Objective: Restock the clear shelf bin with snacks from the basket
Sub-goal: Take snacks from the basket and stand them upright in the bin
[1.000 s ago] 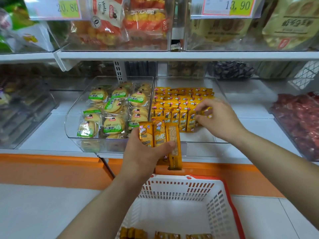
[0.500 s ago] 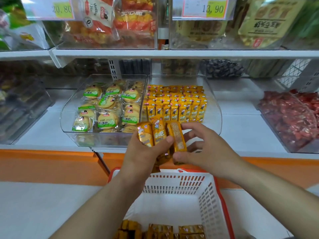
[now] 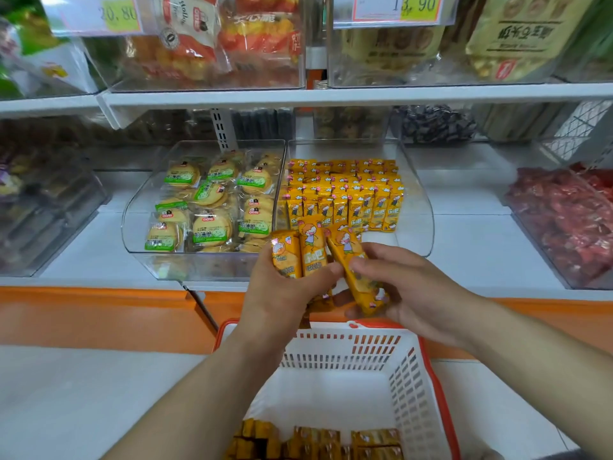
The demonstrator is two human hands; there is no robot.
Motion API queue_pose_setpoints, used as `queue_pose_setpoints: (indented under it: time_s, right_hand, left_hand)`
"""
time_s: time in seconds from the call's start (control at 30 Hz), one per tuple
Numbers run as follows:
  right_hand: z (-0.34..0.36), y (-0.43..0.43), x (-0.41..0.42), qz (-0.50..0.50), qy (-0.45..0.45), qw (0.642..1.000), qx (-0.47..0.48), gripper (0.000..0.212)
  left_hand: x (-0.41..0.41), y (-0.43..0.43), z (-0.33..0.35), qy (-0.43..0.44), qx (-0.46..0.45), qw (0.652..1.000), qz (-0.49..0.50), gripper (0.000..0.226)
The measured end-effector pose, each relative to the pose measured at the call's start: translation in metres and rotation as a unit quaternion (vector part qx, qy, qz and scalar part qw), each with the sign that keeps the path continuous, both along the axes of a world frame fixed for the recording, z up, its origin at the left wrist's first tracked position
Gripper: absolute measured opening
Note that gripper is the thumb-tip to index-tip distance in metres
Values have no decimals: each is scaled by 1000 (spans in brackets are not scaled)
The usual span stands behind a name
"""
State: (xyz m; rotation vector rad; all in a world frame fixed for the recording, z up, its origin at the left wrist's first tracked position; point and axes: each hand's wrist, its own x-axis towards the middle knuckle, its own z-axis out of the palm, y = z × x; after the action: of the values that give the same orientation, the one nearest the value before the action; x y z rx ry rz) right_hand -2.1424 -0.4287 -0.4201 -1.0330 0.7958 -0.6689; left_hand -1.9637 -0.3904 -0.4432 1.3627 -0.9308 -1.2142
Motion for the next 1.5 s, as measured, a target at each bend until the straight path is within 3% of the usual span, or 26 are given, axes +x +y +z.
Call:
queue_pose_setpoints:
  time_s: [0.13, 0.2, 0.3, 0.4, 0.47, 0.57, 0.77, 0.93, 1.1, 1.2, 1.33, 1.43, 1.5]
  right_hand:
    - [-2, -4, 0, -44, 30, 998, -16, 29]
    - [1, -12, -6, -77, 79, 990, -82, 40]
    - [12, -29, -19, -86, 189, 954, -214, 46]
    - [20, -57, -32, -118, 264, 913, -287, 43]
    - [23, -80, -36, -126, 341, 867, -340, 40]
    - [23, -114, -34, -84, 485, 762, -421, 40]
    - [8, -165, -21, 30, 660, 589, -466, 39]
    - [-4, -192, -9, 72, 705, 510, -488, 35]
    - [-10, -200, -3, 55, 709, 514, -479, 28]
    - [-12, -198, -1, 52, 715, 492, -494, 20]
    - [-7, -190, -3, 43, 720, 472, -507, 28]
    - [8, -168, -9, 4, 701, 516, -492, 37]
    - [16, -142, -14, -41, 625, 612, -482, 28]
  left_hand:
    - [2, -1, 0, -7, 8, 1000, 1, 48]
    - [3, -2, 1, -27, 20, 999, 5, 49]
    - [7, -6, 3, -48, 32, 998, 8, 53]
    - [9, -8, 5, -53, 35, 998, 8, 52]
    - [9, -9, 7, -51, 33, 998, 7, 55]
    - [9, -11, 9, -51, 36, 998, 7, 58]
    - [13, -15, 9, -48, 40, 998, 11, 59]
    - [16, -17, 6, -49, 40, 998, 11, 56]
    - [18, -22, 1, -45, 41, 998, 10, 51]
    - [18, -23, -2, -33, 33, 999, 8, 50]
    - [15, -23, -4, -33, 39, 999, -1, 53]
    - [13, -21, -2, -22, 48, 999, -14, 52]
    - [14, -21, -2, 11, 54, 998, -30, 46]
